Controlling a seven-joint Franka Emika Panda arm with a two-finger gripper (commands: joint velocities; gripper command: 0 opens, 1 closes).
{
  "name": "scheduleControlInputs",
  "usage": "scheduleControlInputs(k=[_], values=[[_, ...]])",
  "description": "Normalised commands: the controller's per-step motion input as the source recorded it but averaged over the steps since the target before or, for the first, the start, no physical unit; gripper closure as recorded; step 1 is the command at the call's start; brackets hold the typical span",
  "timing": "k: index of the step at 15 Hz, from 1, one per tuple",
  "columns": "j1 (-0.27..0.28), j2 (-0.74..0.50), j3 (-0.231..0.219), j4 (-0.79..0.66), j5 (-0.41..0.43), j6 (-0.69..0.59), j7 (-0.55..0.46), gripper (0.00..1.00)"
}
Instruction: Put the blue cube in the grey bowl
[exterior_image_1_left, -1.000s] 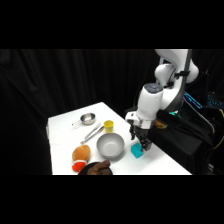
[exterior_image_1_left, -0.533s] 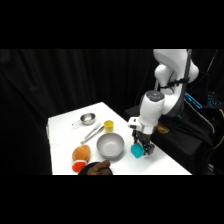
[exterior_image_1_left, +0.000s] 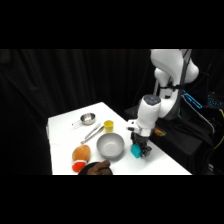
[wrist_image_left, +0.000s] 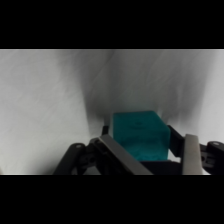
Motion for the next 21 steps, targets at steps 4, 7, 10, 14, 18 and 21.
scheduleControlInputs(k=[4, 7, 10, 14, 18, 21], values=[[0.147, -0.04, -0.137, 0.02, -0.104, 0.08, 0.07, 0.67], [-0.042, -0.27, 0.125, -0.08, 0.053, -0.25, -0.06, 0.7], [-0.035, -0.49, 0.184, -0.15, 0.345, -0.39, -0.33, 0.74], [-0.165, -0.51, 0.243, -0.07, 0.444, -0.42, -0.52, 0.74], [-0.232, -0.41, 0.149, 0.06, 0.333, -0.45, -0.55, 0.74], [-0.204, -0.32, 0.049, 0.16, 0.15, -0.46, -0.41, 0.74]])
